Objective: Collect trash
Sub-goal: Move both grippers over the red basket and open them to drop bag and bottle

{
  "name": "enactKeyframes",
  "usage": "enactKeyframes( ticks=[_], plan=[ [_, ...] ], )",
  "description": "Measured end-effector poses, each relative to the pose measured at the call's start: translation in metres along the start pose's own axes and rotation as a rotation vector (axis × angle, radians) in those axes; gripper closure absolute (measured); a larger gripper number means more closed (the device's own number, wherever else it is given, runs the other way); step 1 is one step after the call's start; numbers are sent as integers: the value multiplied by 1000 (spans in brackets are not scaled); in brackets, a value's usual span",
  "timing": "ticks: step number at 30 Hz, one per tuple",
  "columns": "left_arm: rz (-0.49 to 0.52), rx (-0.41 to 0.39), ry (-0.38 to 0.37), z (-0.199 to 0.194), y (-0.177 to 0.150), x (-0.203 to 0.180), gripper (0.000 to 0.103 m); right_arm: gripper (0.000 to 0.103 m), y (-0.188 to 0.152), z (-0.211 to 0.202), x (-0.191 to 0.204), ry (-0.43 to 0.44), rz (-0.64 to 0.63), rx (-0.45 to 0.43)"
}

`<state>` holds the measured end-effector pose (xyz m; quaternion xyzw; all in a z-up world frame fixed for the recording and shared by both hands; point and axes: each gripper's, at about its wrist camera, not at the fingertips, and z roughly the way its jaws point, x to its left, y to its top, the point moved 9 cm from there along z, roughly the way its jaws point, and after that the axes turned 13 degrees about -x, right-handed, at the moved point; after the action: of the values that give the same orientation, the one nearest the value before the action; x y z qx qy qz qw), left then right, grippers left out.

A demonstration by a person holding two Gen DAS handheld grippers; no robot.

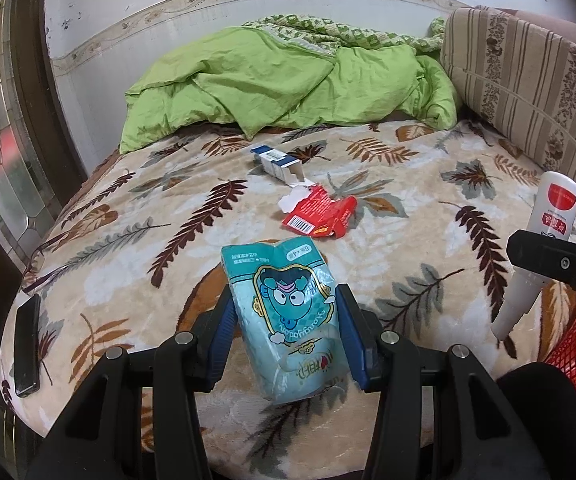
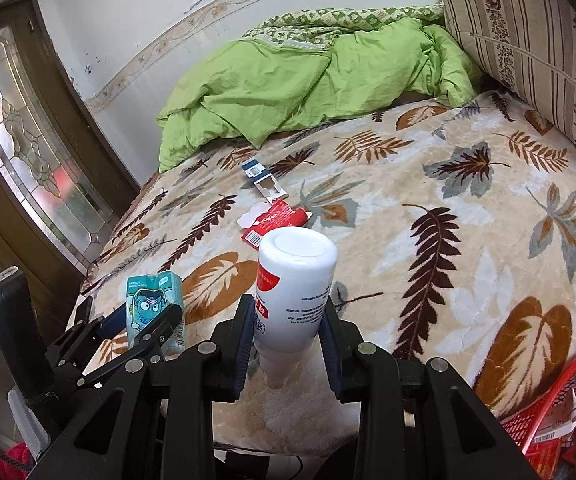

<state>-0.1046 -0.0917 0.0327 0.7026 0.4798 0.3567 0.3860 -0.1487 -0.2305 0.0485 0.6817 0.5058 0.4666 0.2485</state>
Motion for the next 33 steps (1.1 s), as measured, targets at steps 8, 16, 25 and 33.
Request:
enactKeyframes(
  ticks=[8, 16, 25, 33],
  plan=[
    [-30, -17, -163, -16, 17, -33, 56, 70, 11, -32, -26, -30, 70, -40],
    [-6, -18, -285, -29, 36, -80, 56, 70, 12, -90, -87, -152, 125, -86],
    [103, -3, -576, -68, 55, -198, 56, 70, -1, -185, -183, -368, 236, -141],
    [171, 135, -819, -93, 32, -300, 54, 69, -17, -221, -224, -452, 309, -133]
  ],
)
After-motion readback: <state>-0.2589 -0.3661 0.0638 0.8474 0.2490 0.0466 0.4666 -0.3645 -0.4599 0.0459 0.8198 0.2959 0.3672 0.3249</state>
